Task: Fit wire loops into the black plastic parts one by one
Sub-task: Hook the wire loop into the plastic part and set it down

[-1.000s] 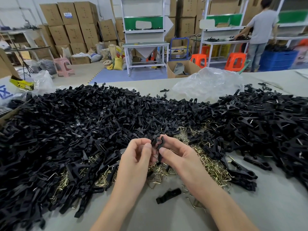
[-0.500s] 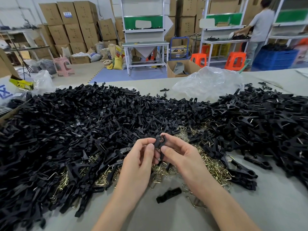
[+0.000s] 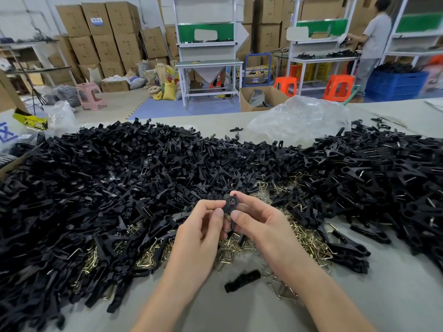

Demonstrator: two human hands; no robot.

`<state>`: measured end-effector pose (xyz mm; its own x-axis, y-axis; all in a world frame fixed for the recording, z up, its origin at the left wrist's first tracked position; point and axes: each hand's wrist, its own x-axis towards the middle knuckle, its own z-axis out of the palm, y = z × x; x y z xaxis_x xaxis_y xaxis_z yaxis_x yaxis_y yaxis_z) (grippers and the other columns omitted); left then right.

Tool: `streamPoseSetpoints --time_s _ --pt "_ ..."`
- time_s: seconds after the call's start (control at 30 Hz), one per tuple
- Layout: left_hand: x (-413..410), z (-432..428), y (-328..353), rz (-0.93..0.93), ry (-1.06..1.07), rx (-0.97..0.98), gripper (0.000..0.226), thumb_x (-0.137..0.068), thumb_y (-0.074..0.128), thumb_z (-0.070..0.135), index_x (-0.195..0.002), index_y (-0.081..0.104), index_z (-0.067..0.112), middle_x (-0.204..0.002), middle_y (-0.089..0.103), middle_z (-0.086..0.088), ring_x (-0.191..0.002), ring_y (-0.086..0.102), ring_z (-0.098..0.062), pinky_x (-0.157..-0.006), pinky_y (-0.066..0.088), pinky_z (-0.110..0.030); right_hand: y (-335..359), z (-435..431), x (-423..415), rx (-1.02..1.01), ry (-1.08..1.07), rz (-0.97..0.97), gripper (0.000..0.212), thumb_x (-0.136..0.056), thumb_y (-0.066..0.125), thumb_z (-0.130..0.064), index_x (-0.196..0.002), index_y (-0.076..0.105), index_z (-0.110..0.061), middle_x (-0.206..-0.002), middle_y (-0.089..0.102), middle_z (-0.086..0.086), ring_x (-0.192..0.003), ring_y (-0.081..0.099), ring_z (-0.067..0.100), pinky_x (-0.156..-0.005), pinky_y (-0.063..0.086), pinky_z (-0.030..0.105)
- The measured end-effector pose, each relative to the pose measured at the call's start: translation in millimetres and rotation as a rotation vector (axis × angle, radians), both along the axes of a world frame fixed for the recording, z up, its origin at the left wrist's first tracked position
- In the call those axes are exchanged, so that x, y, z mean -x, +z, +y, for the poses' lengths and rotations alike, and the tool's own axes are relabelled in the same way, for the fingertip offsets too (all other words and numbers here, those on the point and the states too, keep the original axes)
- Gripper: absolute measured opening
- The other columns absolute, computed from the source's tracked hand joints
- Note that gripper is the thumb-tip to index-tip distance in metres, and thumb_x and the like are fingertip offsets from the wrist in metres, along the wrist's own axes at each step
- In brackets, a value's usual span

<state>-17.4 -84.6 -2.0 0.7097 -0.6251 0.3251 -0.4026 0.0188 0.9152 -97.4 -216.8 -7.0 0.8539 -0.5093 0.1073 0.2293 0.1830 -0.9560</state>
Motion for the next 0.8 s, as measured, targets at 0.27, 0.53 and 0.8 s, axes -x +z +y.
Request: streamPoseSetpoints --time_s 0.27,0.53,0.8 --pt "-0.7 2.7 2.1 -0.034 0.034 -0.043 0.022 -0.104 0.048 0.033 -0.111 0.065 0.044 -0.089 0.074 0.002 -0.082 0.068 -0.033 -0.078 0.055 -0.057 -0.1 -4.1 4.7 0.014 0.078 -0.043 0.033 -0.079 0.078 -0.02 -0.11 0.076 -0.028 -0.098 0.074 -0.001 -0.092 0.071 0.016 -0.083 0.058 0.026" --pt "2.6 6.4 -7.2 -0.781 0.018 -0.486 0.039 -0.1 0.036 0.051 -0.129 0.057 0.034 -0.117 0.058 0.021 -0.112 0.051 -0.001 -0.101 0.042 -0.028 3.2 -24.7 7.3 -0.179 -0.264 -0.145 0.029 -0.078 0.072 -0.018 -0.106 0.066 -0.015 -0.09 0.076 0.001 -0.083 0.073 0.018 -0.076 0.058 0.023" --pt "-13.6 2.7 -13.6 -0.895 0.13 -0.68 0.025 -0.095 0.058 0.048 -0.11 0.069 0.031 -0.101 0.064 0.011 -0.103 0.061 -0.018 -0.091 0.049 -0.036 3.8 -21.8 3.6 -0.175 -0.295 -0.132 0.034 -0.076 0.072 -0.019 -0.108 0.065 -0.015 -0.094 0.071 0.008 -0.082 0.073 0.018 -0.075 0.058 0.023"
